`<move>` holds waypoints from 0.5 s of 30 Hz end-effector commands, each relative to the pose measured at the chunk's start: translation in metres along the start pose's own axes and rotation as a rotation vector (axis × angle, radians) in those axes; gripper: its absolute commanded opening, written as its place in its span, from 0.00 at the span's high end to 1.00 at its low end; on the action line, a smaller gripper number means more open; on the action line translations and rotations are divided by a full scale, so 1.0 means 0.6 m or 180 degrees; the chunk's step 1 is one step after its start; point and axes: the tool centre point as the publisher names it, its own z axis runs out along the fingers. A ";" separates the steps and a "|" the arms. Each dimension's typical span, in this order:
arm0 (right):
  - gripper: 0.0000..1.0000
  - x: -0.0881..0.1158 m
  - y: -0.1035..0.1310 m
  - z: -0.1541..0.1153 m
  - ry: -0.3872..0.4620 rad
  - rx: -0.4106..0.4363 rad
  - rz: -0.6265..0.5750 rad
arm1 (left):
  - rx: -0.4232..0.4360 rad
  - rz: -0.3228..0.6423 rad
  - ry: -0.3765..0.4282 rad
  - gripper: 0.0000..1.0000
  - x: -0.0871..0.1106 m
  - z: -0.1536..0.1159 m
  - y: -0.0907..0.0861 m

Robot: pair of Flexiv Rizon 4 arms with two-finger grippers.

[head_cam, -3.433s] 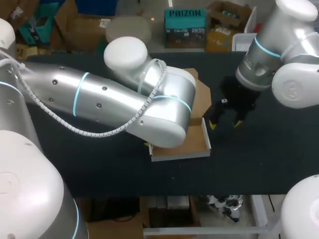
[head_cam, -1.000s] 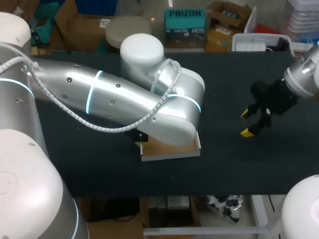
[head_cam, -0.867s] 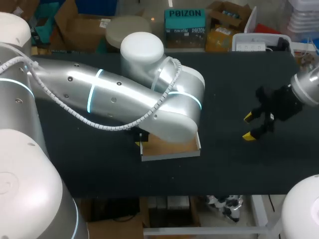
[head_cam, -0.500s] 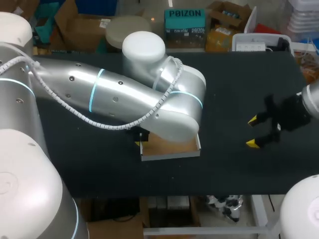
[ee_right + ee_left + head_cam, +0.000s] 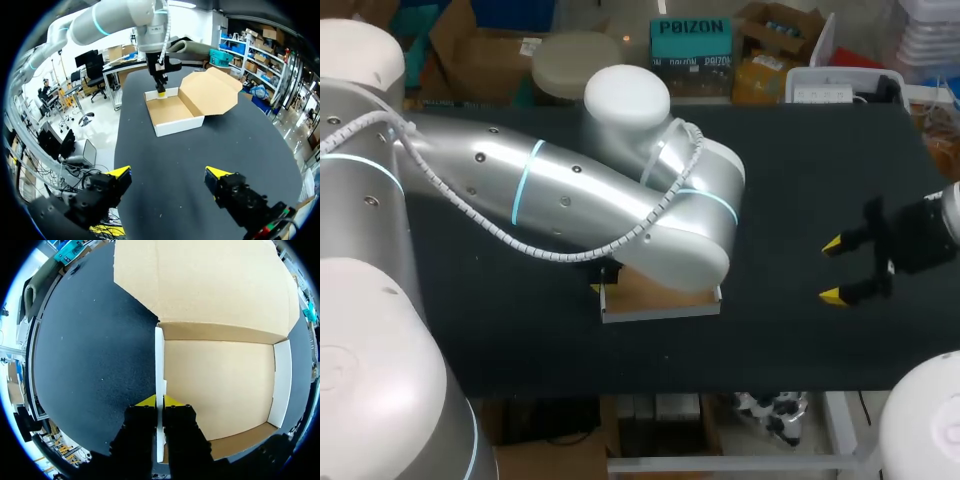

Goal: Assemble the packaging by folding the flat box into shape, placing the metal phone stand inside, and closing the box properly

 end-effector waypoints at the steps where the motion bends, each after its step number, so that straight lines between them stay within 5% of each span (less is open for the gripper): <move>1: 0.00 0.005 -0.001 -0.013 0.0026 -0.0028 -0.0022 | 0.0026 -0.0016 -0.0152 1.00 0.009 0.009 -0.002; 8: 0.00 0.006 -0.003 -0.012 0.0040 -0.0038 -0.0030 | 0.0040 -0.0035 -0.0275 1.00 0.009 0.012 -0.004; 15: 0.00 0.006 -0.004 -0.012 0.0054 -0.0040 -0.0023 | 0.0039 -0.0024 -0.0101 1.00 0.006 0.010 -0.001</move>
